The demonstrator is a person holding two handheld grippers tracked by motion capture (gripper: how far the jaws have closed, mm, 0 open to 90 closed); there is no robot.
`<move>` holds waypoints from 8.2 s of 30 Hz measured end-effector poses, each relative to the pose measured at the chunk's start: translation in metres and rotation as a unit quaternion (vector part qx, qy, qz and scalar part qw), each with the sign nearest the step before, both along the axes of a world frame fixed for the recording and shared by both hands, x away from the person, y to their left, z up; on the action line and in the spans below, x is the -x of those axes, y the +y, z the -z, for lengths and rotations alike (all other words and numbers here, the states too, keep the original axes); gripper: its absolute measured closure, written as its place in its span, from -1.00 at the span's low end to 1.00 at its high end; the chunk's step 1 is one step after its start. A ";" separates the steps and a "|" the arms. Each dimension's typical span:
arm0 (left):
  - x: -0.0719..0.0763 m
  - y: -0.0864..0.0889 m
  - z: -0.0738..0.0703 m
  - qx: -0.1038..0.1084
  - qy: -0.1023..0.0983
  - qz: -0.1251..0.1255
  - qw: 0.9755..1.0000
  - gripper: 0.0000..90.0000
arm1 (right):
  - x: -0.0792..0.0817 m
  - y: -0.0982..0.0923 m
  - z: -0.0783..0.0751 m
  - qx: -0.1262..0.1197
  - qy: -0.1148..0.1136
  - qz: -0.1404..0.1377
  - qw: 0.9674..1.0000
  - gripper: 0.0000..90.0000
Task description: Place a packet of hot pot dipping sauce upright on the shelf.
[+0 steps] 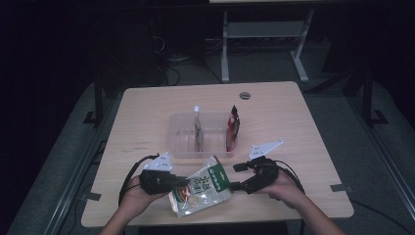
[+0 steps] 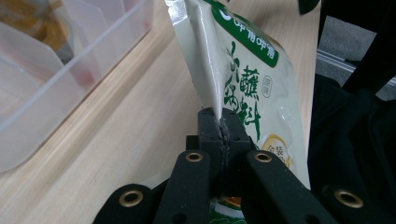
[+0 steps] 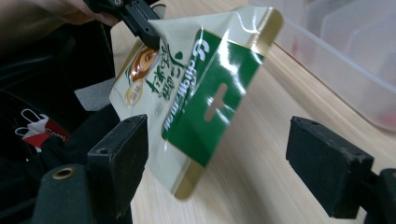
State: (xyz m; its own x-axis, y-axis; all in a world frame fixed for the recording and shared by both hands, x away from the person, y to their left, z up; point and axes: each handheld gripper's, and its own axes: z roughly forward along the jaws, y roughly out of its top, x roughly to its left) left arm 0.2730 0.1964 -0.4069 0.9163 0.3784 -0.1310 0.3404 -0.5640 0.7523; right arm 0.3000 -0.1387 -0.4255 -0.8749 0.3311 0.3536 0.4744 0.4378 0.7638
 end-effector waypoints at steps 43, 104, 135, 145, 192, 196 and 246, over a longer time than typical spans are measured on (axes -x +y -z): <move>0.000 0.003 -0.002 0.035 -0.019 -0.002 0.999 0.97 | -0.009 0.022 -0.002 -0.096 0.011 -0.072 0.993 0.99; -0.003 0.030 0.006 0.013 -0.007 -0.047 0.999 0.04 | -0.042 -0.014 -0.101 -0.208 -0.091 0.037 0.973 1.00; -0.003 0.030 0.010 0.007 0.009 -0.038 0.999 0.03 | -0.100 0.006 -0.100 -0.161 -0.088 0.110 0.977 1.00; -0.003 0.027 0.013 0.006 0.016 -0.033 0.999 0.02 | -0.103 0.008 -0.093 -0.148 -0.080 0.127 0.978 0.96; -0.045 -0.046 -0.043 0.041 -0.053 -0.020 0.998 0.99 | -0.075 -0.018 -0.096 -0.075 -0.102 0.120 0.985 0.78; -0.046 -0.042 -0.037 0.035 -0.037 -0.023 0.998 0.87 | -0.066 -0.024 -0.094 -0.062 -0.106 0.114 0.986 0.57; -0.006 0.046 0.040 -0.085 -0.011 -0.061 0.994 -0.56 | 0.010 -0.108 0.024 0.101 -0.104 0.160 0.976 -0.58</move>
